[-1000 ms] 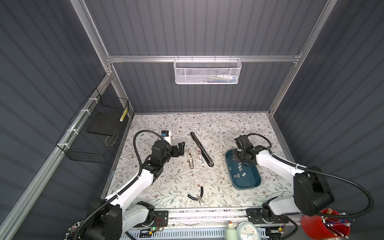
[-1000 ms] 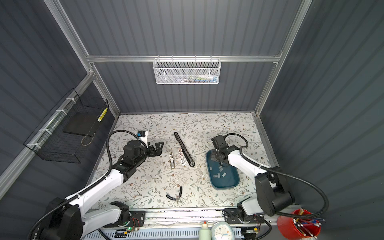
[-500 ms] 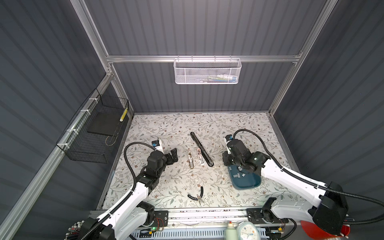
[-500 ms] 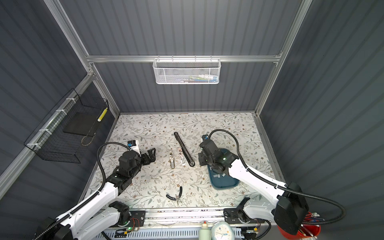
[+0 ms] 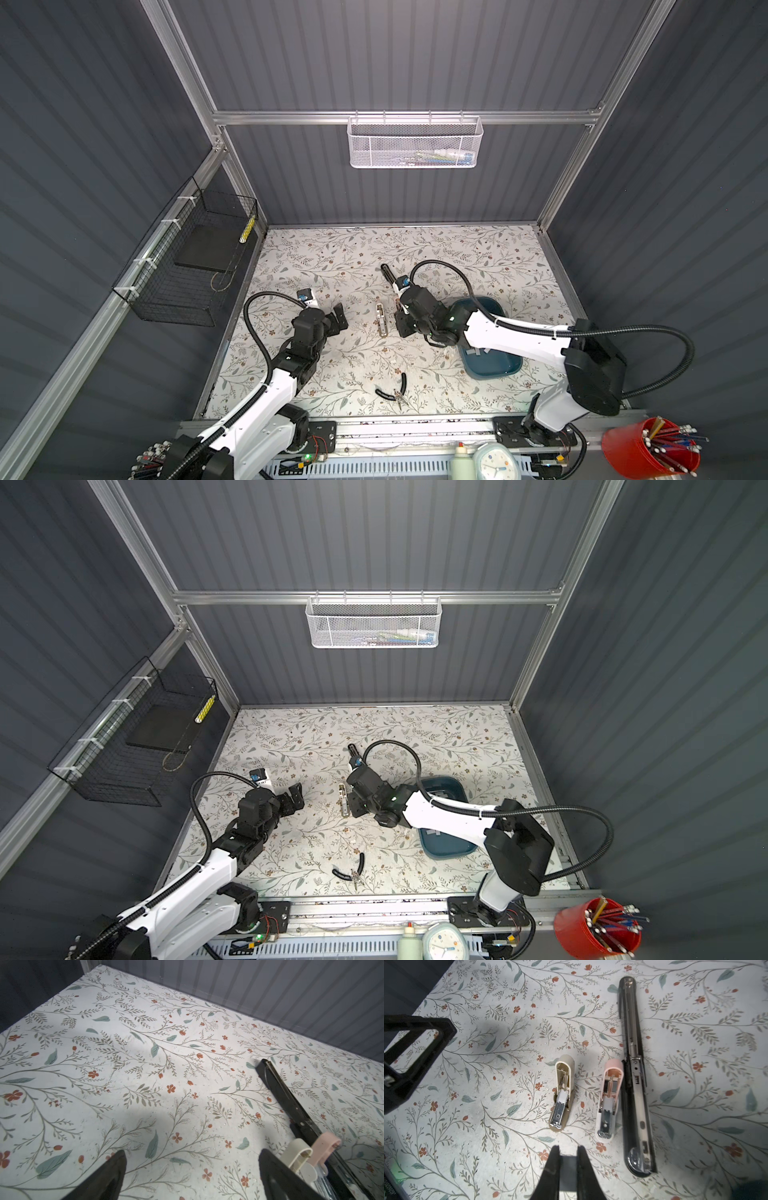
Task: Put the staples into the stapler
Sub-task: 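Carry the staple strip from the tray to above the beige stapler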
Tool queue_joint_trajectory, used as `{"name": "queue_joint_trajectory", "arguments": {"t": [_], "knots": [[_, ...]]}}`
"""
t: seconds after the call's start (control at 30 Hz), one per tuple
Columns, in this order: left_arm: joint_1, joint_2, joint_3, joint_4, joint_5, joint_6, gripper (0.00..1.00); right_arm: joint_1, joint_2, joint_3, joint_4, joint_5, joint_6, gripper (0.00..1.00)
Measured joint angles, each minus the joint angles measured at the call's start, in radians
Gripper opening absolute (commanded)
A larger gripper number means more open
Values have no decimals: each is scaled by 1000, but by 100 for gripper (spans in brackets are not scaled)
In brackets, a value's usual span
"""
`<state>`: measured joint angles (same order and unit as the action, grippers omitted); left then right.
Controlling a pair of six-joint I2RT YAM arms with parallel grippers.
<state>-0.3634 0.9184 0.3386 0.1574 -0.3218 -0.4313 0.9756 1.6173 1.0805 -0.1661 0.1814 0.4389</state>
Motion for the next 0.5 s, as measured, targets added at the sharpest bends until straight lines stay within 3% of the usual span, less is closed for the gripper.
{"name": "queue_joint_trajectory", "arguments": {"t": [0.5], "knots": [[16,83,-69,159,96,21,99,21,179,84,47,33,104,8]]}}
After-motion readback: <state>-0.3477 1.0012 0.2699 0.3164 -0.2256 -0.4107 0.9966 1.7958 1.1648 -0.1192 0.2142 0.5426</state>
